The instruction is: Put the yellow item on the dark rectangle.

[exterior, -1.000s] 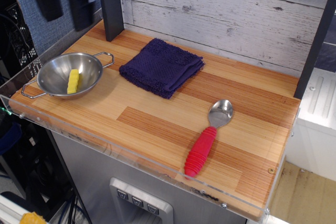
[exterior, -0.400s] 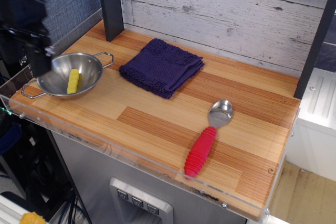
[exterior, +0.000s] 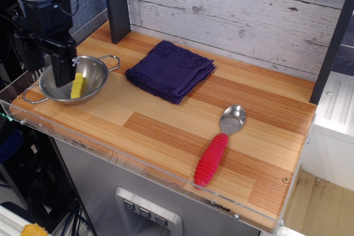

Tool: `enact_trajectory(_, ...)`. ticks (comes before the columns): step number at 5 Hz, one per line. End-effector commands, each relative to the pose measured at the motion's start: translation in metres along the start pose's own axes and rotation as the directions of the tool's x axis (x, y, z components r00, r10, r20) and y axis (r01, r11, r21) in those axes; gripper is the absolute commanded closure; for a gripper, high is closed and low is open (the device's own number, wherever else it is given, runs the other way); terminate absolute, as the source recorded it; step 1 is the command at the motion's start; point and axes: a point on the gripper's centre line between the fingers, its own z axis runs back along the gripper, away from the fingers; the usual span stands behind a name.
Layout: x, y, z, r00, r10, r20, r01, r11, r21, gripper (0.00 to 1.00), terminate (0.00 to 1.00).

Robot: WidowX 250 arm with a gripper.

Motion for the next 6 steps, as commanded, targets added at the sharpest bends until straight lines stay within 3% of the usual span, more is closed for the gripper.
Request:
enact_trajectory(1,0.027,0.012,0.0,1.0,-0.001,0.004,0.0,0.998,0.065,0.0,0.0)
enact_trajectory(3,0.035,0.002,-0.026,0.999,-0.014,-0.045,0.016,0.998,0.053,0.0,0.0)
enact_trajectory(4,0.035,-0.005,-0.04,0.997,-0.003,-0.075,0.007,0.999,0.046,0.0,0.0)
enact_trajectory(5,0.031,-0.009,-0.056,0.995,0.02,-0.097,-0.02,1.0,-0.001,0.0,0.0)
enact_trajectory(6,0.029,-0.012,-0.066,0.992,0.017,-0.127,-0.017,1.0,0.004,0.0,0.0)
